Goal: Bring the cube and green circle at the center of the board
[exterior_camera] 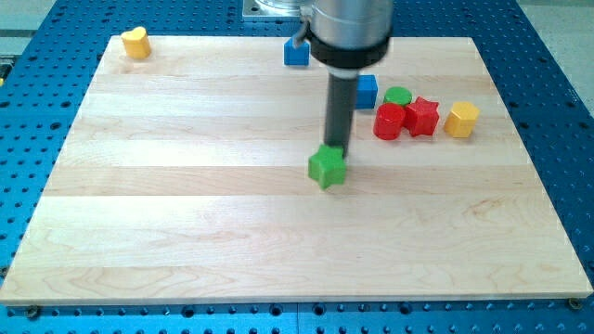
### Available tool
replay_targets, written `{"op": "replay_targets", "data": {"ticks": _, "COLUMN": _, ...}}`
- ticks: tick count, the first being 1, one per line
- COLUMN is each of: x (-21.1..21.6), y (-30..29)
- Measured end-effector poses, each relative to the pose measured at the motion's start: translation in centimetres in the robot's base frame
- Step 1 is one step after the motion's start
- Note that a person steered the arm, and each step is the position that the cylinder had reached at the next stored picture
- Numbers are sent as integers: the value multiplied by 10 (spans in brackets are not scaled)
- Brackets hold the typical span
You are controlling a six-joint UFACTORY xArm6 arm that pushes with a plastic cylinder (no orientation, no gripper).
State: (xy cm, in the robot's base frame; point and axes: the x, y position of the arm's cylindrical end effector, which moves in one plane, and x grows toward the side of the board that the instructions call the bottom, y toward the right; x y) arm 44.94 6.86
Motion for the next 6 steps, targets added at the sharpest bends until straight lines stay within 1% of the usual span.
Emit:
{"op": "replay_targets", "data": {"ticks": 1, "x": -28, "y": 25}}
{"op": "replay_targets", "data": {"ticks": 2, "x": -47, "y": 55}}
{"op": "replay_targets", "data": {"ticks": 3, "x": -59, "y": 64}}
{"op": "replay_targets", "data": {"ticks": 4, "x": -74, "y": 91}}
{"op": "replay_targets", "data": {"ticks": 5, "x": -83, "y": 136}}
{"op": "replay_targets", "data": {"ticks": 6, "x": -109, "y": 153}}
